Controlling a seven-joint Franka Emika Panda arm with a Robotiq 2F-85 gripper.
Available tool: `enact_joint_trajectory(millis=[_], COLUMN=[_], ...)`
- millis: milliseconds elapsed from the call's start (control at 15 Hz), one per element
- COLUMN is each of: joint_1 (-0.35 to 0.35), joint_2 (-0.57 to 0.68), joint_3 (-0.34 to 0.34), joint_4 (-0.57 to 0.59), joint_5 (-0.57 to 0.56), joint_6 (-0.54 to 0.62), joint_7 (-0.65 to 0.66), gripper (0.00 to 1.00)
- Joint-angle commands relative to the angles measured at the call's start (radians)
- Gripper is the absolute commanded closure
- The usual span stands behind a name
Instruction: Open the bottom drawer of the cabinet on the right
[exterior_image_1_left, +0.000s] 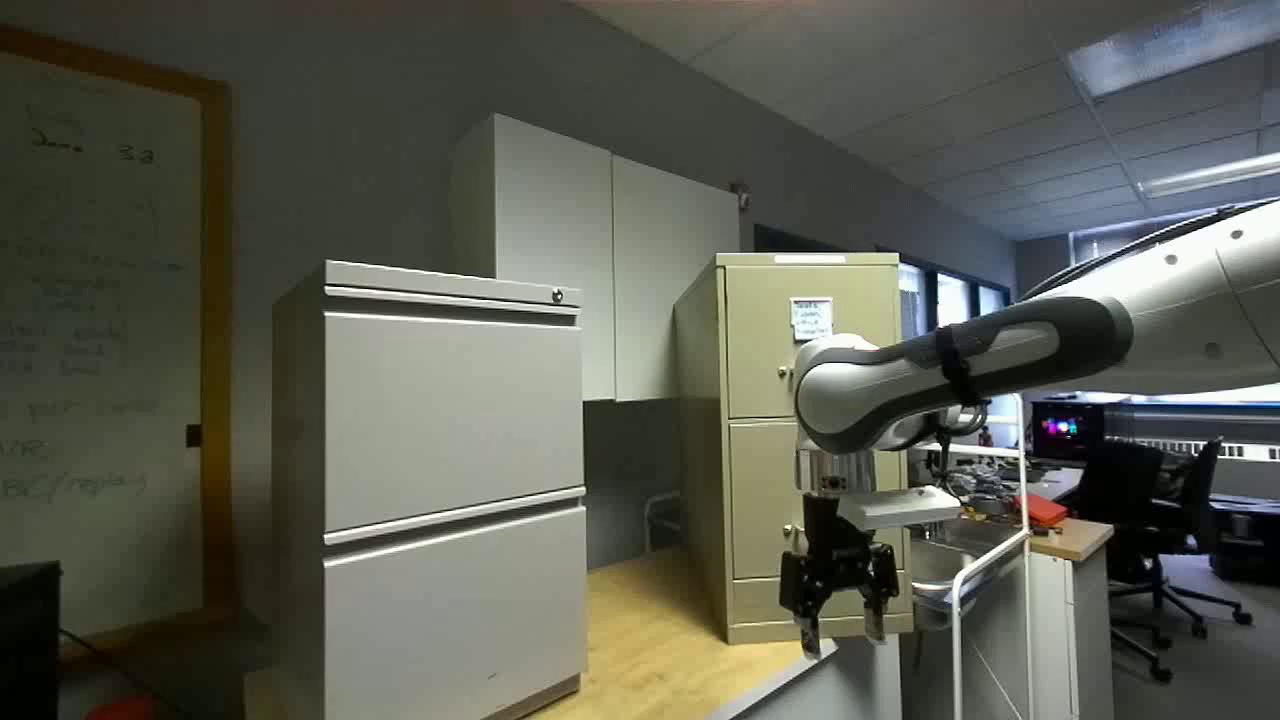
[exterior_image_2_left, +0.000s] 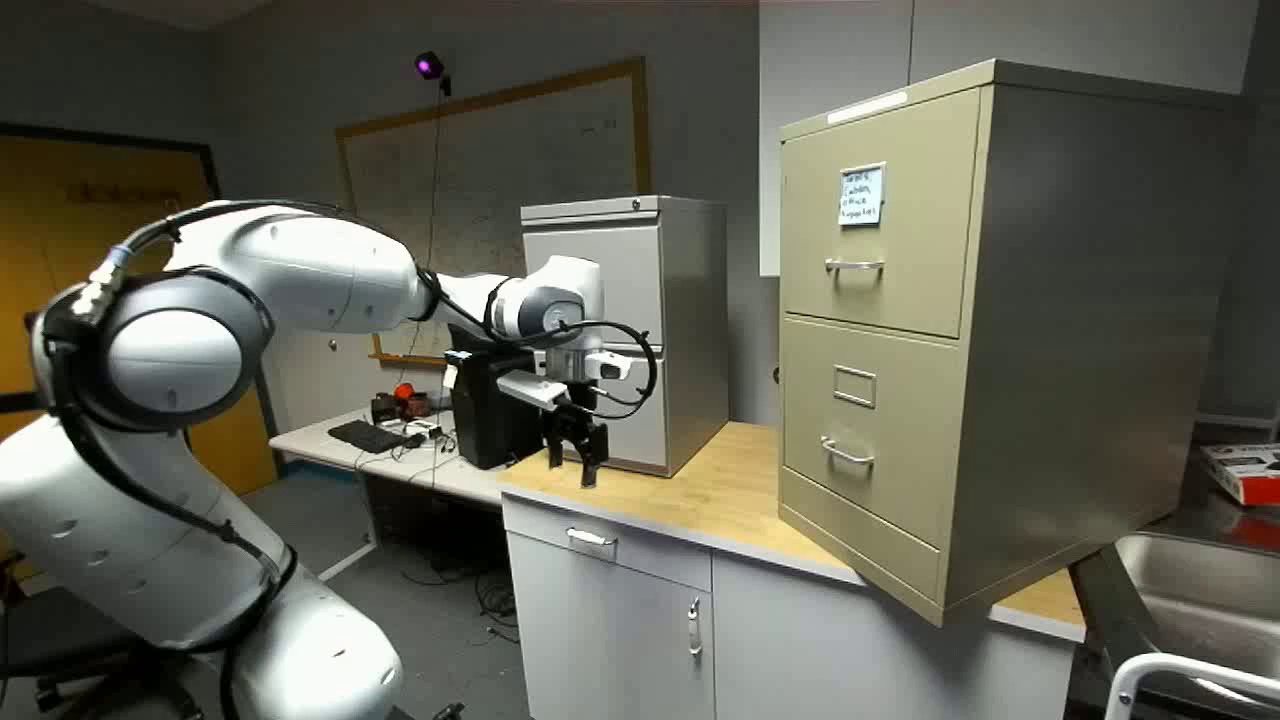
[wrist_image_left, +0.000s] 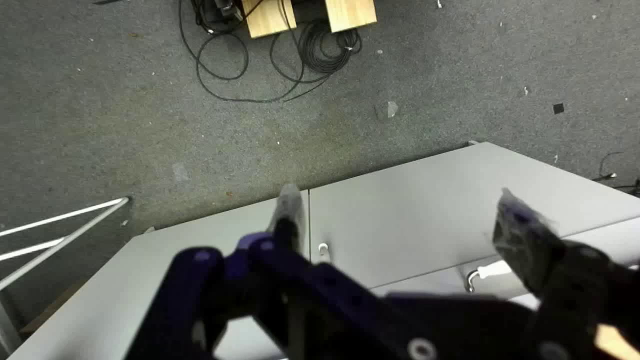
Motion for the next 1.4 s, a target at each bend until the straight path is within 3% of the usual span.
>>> enact_joint_trajectory(millis=[0,800,1333], joint_1=[-0.002,-0.01,-0.059], joint_2=[0.0,0.012,0.155], joint_3=[0.001,-0.01,-0.101], joint_4=[0.003,0.014,0.155], joint_5=[0.001,0.004,0.064], joint_6=[-0.002,0.015,0.291], joint_7=[-0.001,-0.003,-0.012], gripper=[0.0,0.0,0.0])
